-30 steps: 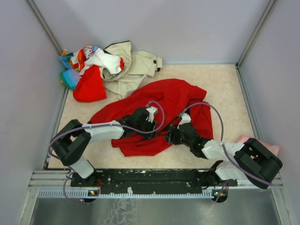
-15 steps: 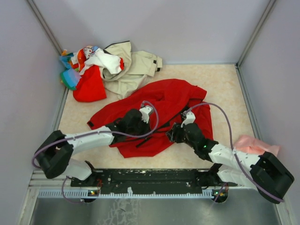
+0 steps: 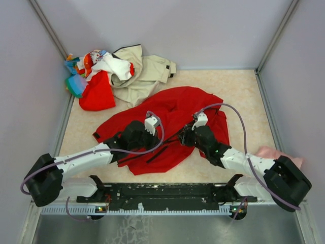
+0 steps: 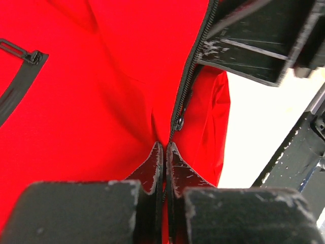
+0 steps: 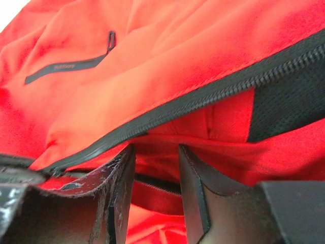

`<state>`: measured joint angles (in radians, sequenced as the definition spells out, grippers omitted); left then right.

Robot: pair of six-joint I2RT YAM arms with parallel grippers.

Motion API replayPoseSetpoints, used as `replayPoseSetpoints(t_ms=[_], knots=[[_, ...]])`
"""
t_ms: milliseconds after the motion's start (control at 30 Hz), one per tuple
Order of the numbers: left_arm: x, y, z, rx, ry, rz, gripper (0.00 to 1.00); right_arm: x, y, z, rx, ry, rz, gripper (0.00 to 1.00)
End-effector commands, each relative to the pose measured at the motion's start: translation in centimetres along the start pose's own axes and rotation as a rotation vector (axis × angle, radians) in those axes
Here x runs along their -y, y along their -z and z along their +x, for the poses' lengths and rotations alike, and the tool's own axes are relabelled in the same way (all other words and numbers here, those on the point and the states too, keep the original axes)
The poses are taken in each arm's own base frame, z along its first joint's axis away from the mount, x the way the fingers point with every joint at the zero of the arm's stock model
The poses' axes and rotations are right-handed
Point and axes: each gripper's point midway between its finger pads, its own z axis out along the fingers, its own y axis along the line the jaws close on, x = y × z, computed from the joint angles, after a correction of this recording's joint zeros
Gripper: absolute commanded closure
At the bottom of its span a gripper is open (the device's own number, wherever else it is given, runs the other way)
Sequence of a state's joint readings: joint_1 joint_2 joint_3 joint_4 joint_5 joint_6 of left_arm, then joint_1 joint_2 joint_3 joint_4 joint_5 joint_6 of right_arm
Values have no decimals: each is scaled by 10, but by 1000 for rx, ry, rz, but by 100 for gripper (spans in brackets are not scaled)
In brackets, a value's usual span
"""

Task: Zip up the jacket
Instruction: Adjust the zipper on the jacket.

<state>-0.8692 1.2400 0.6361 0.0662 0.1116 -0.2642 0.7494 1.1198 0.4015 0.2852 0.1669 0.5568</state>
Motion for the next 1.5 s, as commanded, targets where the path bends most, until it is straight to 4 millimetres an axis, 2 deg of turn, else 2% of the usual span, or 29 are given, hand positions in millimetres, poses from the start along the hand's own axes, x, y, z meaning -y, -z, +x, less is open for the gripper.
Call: replayPoseSetpoints(t_ms=[0,233,367,533,667,767,933,1100,1333,1467], knots=[[17,11,-10,59,-30,83,100,-5,-20,-40,117,-16,5,61],[41,24,-16,131,-67,212,100,1,-52,-26,53,-14,34,61],[44,29,-17,165,-65,231,100,-1,-58,-30,69,-12,2,59],[28,28,-11,185,-21,151,100,-17,-45,-36,78,63,-92,58],[12,25,-5,200,44,66,100,-21,-25,-29,49,133,-146,57],[9,24,-5,209,66,58,100,-24,-7,-21,31,174,-201,57],[9,23,-4,211,73,56,100,-30,12,-23,44,198,-248,54],[12,25,-5,222,79,75,100,-59,29,-13,27,230,-449,51],[17,25,-5,230,90,105,100,-83,32,-1,20,240,-600,51],[19,26,-6,231,91,115,100,-84,26,7,6,244,-600,51]])
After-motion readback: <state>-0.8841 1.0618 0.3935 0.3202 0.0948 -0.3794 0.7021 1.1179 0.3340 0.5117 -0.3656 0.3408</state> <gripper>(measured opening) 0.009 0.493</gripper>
